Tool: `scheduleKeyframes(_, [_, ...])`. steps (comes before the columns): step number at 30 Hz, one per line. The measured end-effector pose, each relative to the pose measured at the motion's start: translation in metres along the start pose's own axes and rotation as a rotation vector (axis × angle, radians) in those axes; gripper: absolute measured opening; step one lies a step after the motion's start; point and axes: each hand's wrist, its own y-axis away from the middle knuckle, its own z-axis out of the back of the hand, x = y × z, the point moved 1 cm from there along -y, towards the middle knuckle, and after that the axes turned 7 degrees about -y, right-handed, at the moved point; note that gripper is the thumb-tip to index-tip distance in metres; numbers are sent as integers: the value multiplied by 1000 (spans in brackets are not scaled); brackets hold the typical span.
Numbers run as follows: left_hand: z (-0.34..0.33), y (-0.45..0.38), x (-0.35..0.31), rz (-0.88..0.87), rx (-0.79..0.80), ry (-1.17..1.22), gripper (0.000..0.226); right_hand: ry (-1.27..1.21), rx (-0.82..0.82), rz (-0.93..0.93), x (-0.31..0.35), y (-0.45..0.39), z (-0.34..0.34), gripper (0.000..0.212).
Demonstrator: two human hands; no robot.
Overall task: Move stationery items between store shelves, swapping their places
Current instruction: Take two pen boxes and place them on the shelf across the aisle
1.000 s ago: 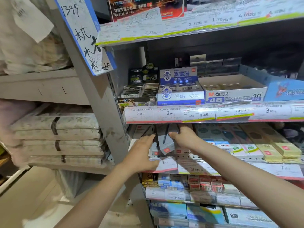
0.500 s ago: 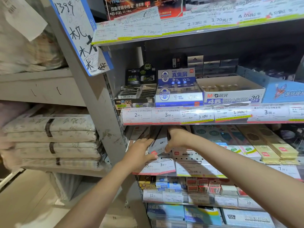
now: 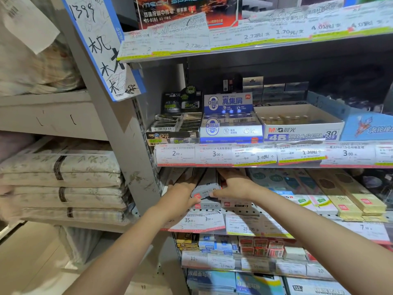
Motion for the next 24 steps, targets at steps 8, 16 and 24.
scheduleKeyframes(8, [-1,0,4,-61,-30,-148,26,47,85,-24,-6,-14,1,109])
scheduleKeyframes(16, [-10,3,7,-84,-97,-216,26,1,111,-86,0,-5,5,72])
scheduleKeyframes(24, [-13,4,8,-60,-99,-194,26,112,39,55,-10,-3,3,66])
